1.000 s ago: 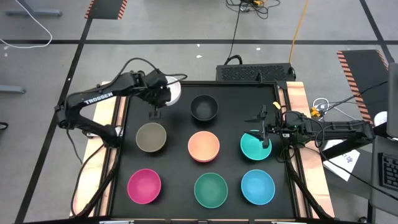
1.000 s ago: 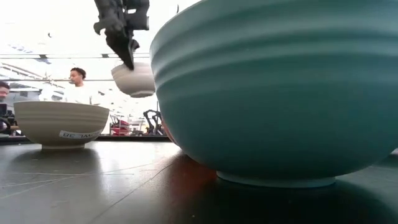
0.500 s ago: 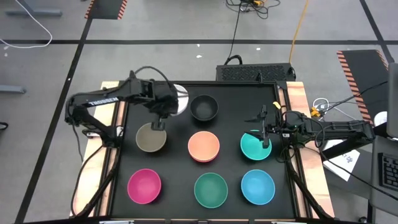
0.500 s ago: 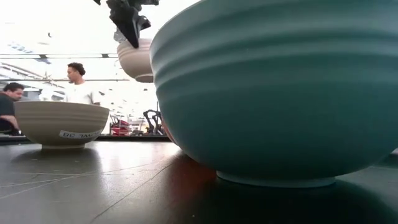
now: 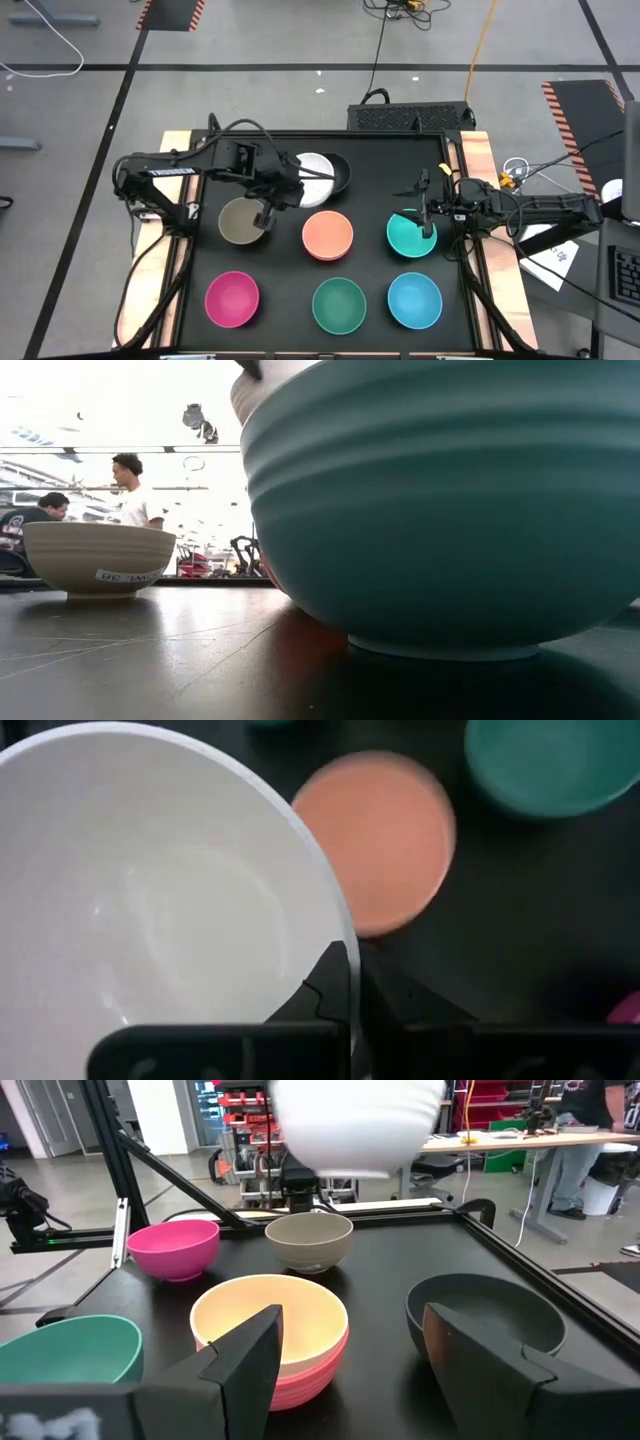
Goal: Nest bowls inside each other
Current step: Stack the white bowl on the light orange bowl
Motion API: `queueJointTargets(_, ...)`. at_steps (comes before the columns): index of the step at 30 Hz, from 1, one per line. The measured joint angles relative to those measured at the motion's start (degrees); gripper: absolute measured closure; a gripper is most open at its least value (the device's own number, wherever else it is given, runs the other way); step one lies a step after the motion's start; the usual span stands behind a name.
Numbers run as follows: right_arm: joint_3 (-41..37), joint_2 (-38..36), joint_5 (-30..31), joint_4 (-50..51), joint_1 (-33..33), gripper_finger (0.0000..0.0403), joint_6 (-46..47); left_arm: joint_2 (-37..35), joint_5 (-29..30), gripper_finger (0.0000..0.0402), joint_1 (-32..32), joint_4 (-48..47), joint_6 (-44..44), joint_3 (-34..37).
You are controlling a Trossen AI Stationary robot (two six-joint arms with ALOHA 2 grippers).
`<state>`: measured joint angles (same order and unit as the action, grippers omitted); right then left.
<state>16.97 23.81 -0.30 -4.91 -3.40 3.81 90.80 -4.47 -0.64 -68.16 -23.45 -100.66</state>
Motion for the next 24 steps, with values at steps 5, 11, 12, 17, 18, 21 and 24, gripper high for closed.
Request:
queueJointTargets(5, 0.00, -0.01, 0.00, 0.00, 0.01, 0.0167, 0.03, -0.02, -0.61, 0.0396, 1.53, 0.75, 1.17, -1.12)
queueJointTargets(11, 0.00, 0.00, 0.00, -0.15, 0.00, 0.0167, 0.05, 3.35, -1.61, 0.0396, 3.79, 0.29, 1.77, -0.79)
queueJointTargets(12, 0.00, 0.00, 0.02, -0.25, 0.02, 0.0167, 0.14, 4.36, -1.76, 0.0396, 4.10, 0.45, 1.63, -0.81)
queueJointTargets(17, -0.02, 0.00, 0.01, -0.46, 0.02, 0.0167, 0.50, 8.57, -1.96, 0.0396, 5.34, 1.40, 0.57, -0.81)
queueJointTargets(18, -0.02, 0.02, 0.02, -0.46, 0.02, 0.0167, 0.53, 9.29, -2.56, 0.0396, 5.58, 1.49, 0.41, -0.81)
queueJointTargets(21, -0.02, 0.02, 0.02, -0.46, 0.09, 0.0167, 0.68, 11.08, -3.28, 0.0396, 6.78, 2.28, 0.16, -0.81)
queueJointTargets(24, -0.02, 0.07, 0.02, -0.44, 0.09, 0.0167, 0.73, 12.49, -3.25, 0.0396, 8.03, 2.24, -0.11, -0.81)
